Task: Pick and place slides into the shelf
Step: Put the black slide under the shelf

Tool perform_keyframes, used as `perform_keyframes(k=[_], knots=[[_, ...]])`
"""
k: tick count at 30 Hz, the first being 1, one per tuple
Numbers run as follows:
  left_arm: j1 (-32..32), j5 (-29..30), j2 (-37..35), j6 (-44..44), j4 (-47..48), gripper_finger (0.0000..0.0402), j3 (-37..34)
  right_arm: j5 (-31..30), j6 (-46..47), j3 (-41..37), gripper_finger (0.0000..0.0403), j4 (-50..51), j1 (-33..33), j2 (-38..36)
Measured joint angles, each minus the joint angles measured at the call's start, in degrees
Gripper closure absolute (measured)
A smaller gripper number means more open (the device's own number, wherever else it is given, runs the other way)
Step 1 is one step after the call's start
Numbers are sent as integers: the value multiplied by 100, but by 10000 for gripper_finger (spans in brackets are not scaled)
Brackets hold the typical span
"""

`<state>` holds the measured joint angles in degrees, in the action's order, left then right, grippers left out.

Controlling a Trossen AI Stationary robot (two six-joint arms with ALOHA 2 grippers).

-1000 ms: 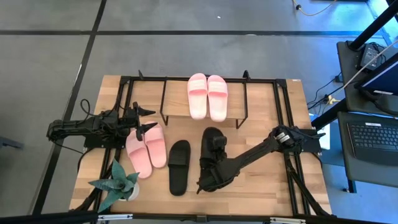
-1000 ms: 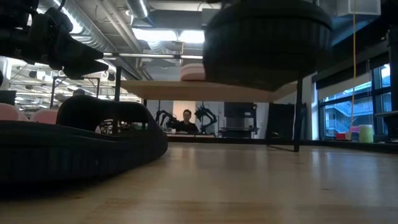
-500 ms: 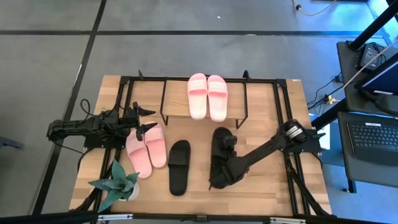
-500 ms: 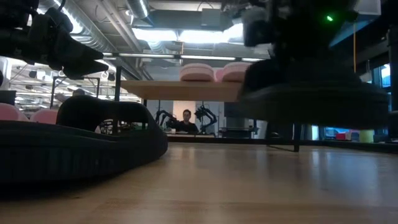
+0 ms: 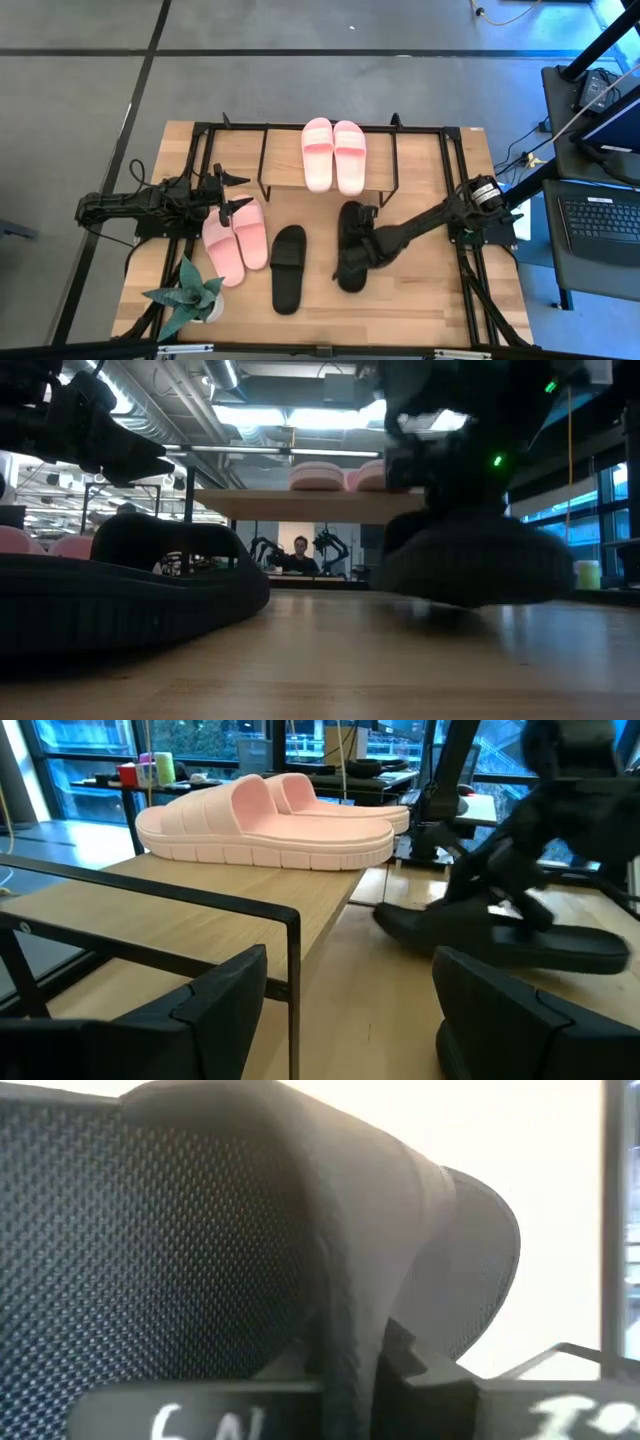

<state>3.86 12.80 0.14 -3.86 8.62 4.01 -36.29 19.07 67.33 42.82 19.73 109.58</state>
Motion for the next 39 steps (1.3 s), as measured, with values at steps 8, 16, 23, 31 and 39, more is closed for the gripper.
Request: perform_keyframes(k=[8,16,23,31,39], knots=[[-1,4,0,2,-2,125,0,14,-246,-316,384,-20,-368,-31],[-1,17,0,142,-2,125,0,-86,-502,-363,384,10,-466,-4],[-2,20,0,142,-2,125,0,-151,-522,-363,384,-3,-457,2],[-2,20,0,142,-2,125,0,-162,-529,-363,299,-17,-455,2],[0,20,0,142,-2,125,0,-211,-534,-363,225,-34,-442,0]])
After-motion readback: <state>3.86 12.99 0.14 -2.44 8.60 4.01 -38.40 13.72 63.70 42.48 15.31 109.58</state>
